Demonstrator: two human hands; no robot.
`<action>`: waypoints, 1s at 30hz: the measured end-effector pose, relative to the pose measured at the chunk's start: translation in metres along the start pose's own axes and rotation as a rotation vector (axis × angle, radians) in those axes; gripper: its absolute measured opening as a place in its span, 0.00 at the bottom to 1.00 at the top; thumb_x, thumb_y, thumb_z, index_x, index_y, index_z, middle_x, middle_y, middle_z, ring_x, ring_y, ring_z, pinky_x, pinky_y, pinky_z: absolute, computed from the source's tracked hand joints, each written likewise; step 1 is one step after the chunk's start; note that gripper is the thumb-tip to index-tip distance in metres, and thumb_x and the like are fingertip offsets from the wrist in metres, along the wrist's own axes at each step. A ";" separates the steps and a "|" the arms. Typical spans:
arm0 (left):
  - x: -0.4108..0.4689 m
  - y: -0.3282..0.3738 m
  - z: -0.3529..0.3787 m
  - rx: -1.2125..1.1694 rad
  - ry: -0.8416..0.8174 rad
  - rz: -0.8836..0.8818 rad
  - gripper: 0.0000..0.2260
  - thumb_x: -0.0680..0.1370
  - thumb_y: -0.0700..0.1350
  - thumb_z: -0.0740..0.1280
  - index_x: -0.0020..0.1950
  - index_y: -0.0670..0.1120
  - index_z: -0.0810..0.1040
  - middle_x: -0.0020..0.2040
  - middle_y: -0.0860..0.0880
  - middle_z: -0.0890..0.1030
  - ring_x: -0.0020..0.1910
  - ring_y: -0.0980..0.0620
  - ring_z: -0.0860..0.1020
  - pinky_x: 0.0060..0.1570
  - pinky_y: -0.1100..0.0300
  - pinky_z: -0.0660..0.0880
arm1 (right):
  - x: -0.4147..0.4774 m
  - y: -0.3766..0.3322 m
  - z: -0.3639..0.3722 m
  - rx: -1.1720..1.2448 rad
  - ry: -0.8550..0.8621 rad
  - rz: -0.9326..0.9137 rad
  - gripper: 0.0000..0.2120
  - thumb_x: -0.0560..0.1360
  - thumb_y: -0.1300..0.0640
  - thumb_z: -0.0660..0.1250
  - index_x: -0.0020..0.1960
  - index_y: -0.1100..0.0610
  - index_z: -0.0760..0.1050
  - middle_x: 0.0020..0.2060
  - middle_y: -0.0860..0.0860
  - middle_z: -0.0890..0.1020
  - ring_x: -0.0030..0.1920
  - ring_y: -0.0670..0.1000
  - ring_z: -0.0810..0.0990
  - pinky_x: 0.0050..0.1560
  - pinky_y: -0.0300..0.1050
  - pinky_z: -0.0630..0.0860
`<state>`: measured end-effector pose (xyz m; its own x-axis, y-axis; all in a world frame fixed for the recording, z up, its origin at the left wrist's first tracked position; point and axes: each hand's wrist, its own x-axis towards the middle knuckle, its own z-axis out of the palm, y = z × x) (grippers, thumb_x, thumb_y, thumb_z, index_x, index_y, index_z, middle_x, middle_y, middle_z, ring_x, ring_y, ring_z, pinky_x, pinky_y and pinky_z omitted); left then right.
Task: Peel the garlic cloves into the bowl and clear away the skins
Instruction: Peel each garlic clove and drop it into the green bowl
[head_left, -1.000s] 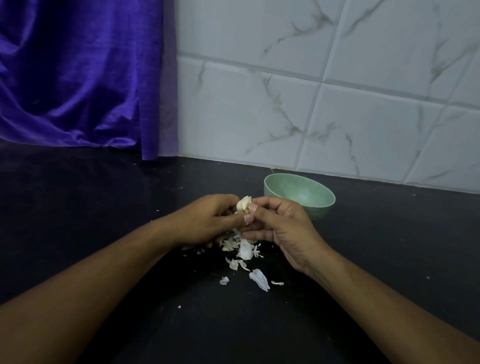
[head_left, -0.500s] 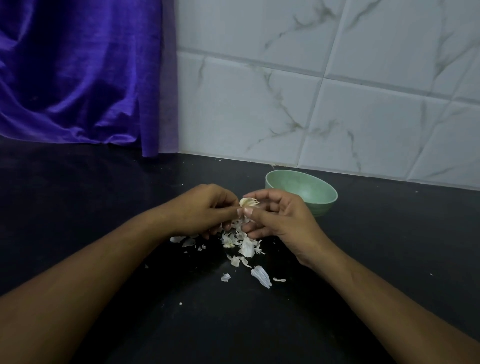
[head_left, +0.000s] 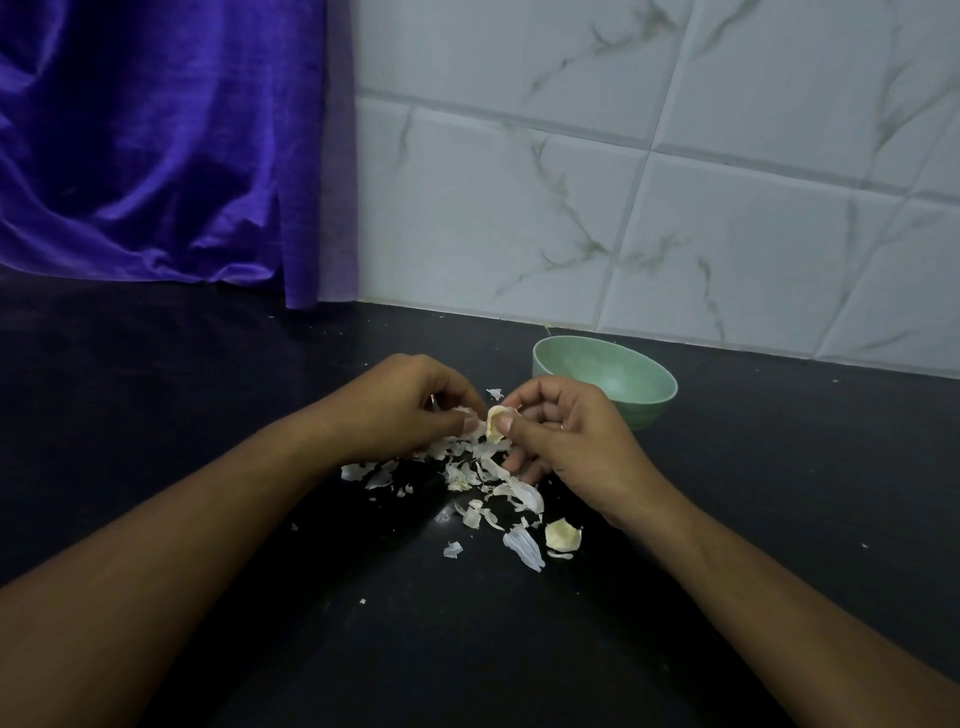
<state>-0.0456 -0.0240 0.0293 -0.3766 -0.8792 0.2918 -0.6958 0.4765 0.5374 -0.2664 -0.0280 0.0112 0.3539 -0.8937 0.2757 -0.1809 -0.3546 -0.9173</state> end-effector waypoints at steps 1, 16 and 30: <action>-0.001 0.000 0.000 0.014 -0.003 0.001 0.06 0.80 0.46 0.73 0.54 0.57 0.86 0.35 0.68 0.81 0.31 0.66 0.78 0.34 0.72 0.70 | -0.001 -0.001 -0.001 -0.028 0.003 -0.011 0.04 0.79 0.63 0.72 0.52 0.62 0.79 0.36 0.57 0.83 0.32 0.55 0.83 0.29 0.45 0.78; -0.002 0.008 0.008 0.106 0.038 0.092 0.15 0.72 0.59 0.78 0.56 0.56 0.84 0.47 0.59 0.83 0.37 0.63 0.77 0.37 0.66 0.71 | -0.002 -0.020 -0.029 -0.402 -0.288 0.067 0.10 0.79 0.49 0.73 0.49 0.56 0.81 0.35 0.50 0.81 0.25 0.47 0.74 0.23 0.39 0.67; -0.002 0.012 0.013 0.103 0.002 0.050 0.10 0.73 0.52 0.79 0.53 0.55 0.85 0.43 0.57 0.83 0.35 0.60 0.77 0.36 0.68 0.70 | -0.013 -0.038 -0.051 -0.485 -0.767 0.296 0.13 0.73 0.60 0.79 0.55 0.57 0.80 0.37 0.55 0.77 0.28 0.47 0.74 0.24 0.38 0.66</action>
<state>-0.0612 -0.0163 0.0243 -0.4112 -0.8544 0.3176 -0.7356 0.5168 0.4380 -0.3110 -0.0168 0.0576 0.7066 -0.6031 -0.3701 -0.6595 -0.3718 -0.6533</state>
